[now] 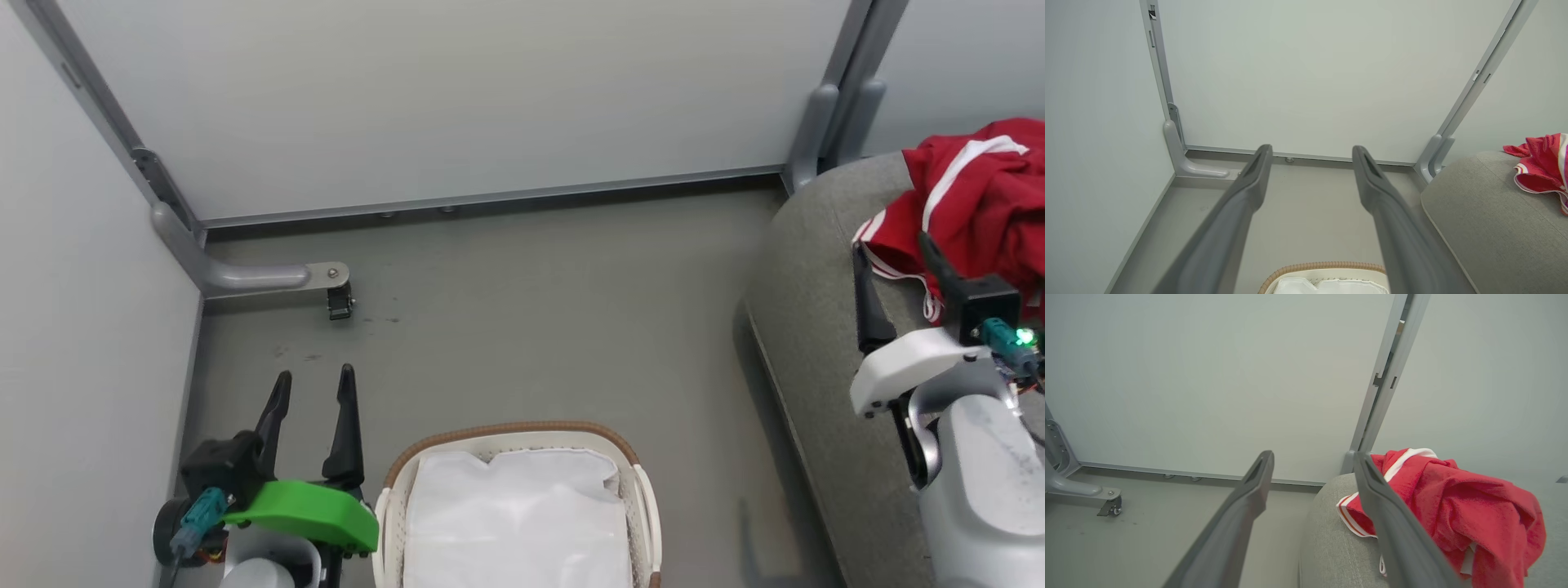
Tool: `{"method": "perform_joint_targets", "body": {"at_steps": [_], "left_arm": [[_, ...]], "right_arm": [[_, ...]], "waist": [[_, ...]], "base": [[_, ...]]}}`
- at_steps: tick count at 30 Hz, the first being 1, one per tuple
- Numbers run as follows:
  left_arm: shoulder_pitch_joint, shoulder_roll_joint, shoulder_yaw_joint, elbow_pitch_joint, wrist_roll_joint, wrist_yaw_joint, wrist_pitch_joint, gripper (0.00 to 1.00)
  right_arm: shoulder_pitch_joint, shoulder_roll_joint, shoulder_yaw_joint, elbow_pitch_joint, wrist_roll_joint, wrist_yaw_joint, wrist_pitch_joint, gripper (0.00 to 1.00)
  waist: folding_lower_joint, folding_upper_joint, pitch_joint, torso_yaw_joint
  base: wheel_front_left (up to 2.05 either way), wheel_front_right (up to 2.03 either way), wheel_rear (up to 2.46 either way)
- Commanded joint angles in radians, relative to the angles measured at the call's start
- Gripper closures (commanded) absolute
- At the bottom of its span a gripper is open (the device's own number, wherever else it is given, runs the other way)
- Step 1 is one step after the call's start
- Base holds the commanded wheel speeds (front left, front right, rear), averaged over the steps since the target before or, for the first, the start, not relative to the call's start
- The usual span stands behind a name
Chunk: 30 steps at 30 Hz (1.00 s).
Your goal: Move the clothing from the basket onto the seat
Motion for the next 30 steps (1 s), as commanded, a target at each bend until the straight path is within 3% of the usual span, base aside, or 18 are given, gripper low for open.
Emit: {"method": "perform_joint_targets", "body": {"at_steps": [1,9,18,30], "left_arm": [[0.029,-0.001,0.016,-0.003,0.009,-0.003,-0.003,0.00],[0.128,-0.019,0.090,-0.010,0.044,-0.012,-0.004,0.00],[0.184,-0.038,0.116,-0.008,0.065,-0.030,-0.004,0.00],[0.197,-0.038,0.118,0.005,0.075,-0.035,-0.004,0.00]], "right_arm": [[0.030,0.015,0.001,-0.011,0.010,-0.001,-0.002,0.00],[0.159,0.083,0.044,-0.070,0.055,-0.001,-0.002,0.00],[0.298,0.086,0.111,-0.138,0.198,-0.001,-0.002,0.00],[0.383,0.086,0.154,-0.188,0.214,-0.001,-0.002,0.00]], "waist": [[0.0001,0.0000,-0.046,0.051],[0.0001,0.0000,-0.068,0.075],[0.0001,0.0000,-0.091,0.085],[0.0001,0.0000,-0.105,0.072]], "base": [[0.00,0.00,0.00],[0.00,0.00,0.00],[0.00,0.00,0.00],[0.00,0.00,0.00]]}}
